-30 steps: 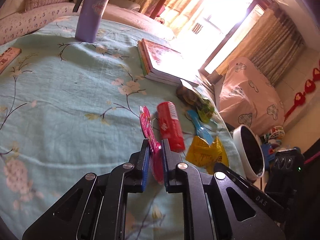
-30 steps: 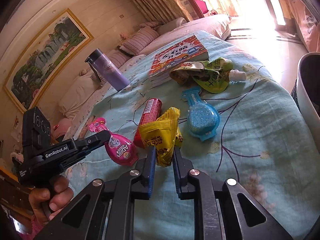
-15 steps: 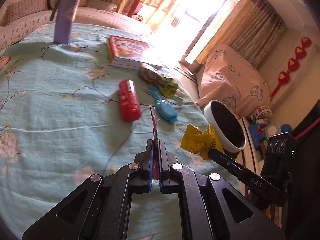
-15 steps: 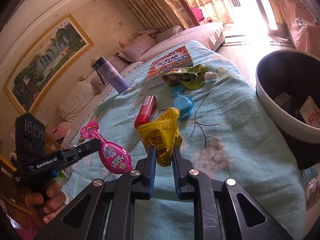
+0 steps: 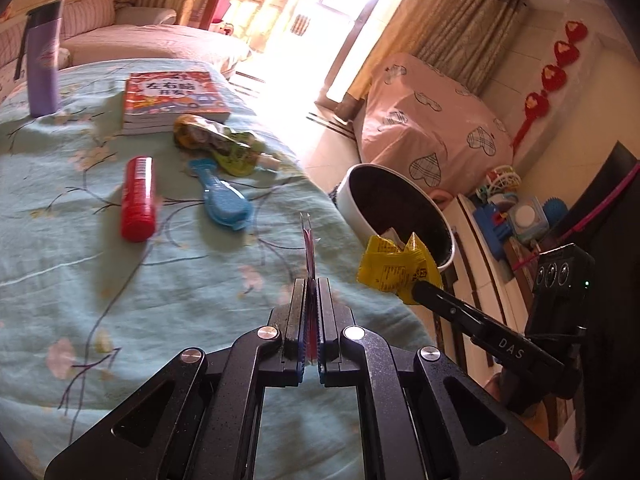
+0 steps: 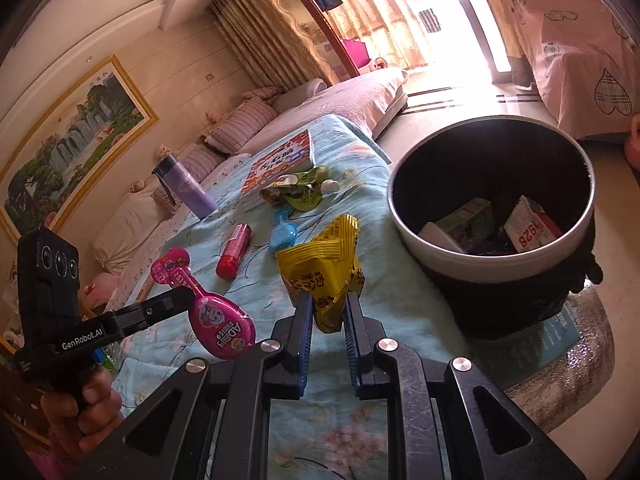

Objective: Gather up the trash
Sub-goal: 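Carry the pink bottle and yellow bag over the bin and release both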

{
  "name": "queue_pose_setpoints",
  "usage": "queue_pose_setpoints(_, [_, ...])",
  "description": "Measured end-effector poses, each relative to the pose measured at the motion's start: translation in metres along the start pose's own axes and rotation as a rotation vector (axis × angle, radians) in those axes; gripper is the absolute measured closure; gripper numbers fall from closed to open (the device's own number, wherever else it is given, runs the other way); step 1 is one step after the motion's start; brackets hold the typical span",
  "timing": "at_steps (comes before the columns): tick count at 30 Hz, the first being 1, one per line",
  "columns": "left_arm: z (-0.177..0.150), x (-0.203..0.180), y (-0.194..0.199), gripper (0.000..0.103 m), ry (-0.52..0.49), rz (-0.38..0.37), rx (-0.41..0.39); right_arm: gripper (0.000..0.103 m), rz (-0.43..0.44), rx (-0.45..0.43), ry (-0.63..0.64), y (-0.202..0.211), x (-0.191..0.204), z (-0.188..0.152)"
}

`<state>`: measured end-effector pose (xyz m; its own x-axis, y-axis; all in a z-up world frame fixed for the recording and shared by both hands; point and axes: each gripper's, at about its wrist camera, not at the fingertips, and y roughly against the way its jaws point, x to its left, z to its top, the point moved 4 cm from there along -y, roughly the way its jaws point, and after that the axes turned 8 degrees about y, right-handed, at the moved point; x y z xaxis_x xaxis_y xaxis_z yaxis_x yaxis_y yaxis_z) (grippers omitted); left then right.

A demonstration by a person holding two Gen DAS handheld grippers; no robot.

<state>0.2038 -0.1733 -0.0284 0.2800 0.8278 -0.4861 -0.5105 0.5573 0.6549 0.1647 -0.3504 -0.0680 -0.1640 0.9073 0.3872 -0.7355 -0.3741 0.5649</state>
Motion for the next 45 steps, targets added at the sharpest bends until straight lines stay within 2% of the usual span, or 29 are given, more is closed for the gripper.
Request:
queue_pose_setpoints(17, [0.002, -0.082, -0.051, 0.1, -0.117, -0.055, 0.079, 0.087, -0.077, -0.076, -0.051, 0.041, -0.052, 0.016])
queue_pose_setpoints(27, [0.027, -0.12, -0.074, 0.1, -0.14, -0.082, 0.065, 0.087, -0.117, -0.103, -0.057, 0.049, -0.08, 0.037])
queue_pose_setpoints(32, [0.042, -0.127, -0.091, 0.1, -0.135, -0.082, 0.051, 0.087, -0.142, -0.095, -0.059, 0.046, -0.095, 0.048])
queue_pose_setpoints(45, [0.048, -0.124, -0.139, 0.1, -0.112, -0.059, 0.114, 0.087, -0.19, -0.042, -0.043, 0.024, -0.123, 0.066])
